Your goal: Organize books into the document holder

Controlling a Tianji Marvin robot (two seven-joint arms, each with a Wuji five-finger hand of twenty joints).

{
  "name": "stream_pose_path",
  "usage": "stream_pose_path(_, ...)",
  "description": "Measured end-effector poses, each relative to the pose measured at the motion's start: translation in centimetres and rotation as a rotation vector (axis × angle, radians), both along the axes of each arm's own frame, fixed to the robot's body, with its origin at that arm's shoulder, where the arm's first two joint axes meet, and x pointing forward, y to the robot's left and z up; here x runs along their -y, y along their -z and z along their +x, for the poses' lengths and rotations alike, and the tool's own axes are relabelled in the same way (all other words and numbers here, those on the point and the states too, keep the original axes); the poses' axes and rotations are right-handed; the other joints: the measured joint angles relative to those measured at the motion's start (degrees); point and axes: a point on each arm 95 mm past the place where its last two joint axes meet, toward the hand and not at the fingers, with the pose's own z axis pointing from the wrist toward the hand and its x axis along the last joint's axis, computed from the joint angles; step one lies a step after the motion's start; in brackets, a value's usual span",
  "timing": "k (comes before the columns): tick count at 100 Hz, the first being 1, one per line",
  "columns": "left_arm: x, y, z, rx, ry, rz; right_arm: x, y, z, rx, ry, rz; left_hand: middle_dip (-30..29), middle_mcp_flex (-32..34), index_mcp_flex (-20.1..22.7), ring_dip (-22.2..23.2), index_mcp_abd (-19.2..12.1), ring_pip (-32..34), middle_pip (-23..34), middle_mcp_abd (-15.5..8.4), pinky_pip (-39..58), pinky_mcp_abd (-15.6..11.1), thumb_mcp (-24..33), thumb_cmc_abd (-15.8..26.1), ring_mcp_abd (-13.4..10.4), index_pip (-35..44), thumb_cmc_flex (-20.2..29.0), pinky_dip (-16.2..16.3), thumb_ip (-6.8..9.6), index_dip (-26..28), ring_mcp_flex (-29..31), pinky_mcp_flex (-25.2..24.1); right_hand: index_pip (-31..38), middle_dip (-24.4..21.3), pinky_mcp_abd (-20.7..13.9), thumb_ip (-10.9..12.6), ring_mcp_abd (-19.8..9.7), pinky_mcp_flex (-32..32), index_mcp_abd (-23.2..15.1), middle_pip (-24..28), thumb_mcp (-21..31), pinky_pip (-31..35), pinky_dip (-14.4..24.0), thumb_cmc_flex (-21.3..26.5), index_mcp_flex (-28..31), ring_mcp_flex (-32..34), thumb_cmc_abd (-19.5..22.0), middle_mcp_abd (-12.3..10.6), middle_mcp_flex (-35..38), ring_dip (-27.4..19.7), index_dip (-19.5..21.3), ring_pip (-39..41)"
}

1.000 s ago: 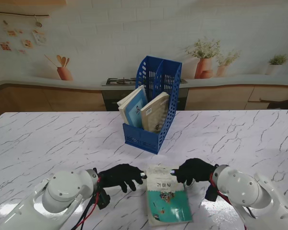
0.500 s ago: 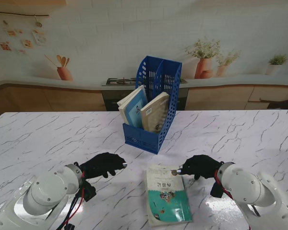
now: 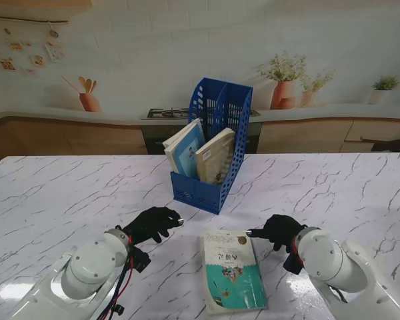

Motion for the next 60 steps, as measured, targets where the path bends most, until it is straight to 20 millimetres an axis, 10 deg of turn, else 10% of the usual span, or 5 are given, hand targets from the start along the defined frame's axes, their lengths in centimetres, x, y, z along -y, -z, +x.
stream_pose_path(60, 1.9, 2.3, -0.3, -0.186, 0.036, -0.091, -1.9, 0.5, 0.5, -0.205, 0.064, 0.180, -0.34, -0.08, -1.68, -4.72, 6.44, 2.49, 1.71, 3.66, 0.04, 0.05, 1.40, -0.01, 0.51, -5.50, -0.03, -4.96, 0.00, -2.73, 2.40, 8.90, -2.23, 1.58, 0.02, 0.00, 2.49, 7.03, 5.58, 6.11, 0.00, -3.81, -9.69, 1.54, -0.53, 1.64, 0.04, 5.25, -2.90, -4.44, -2.66, -1.87)
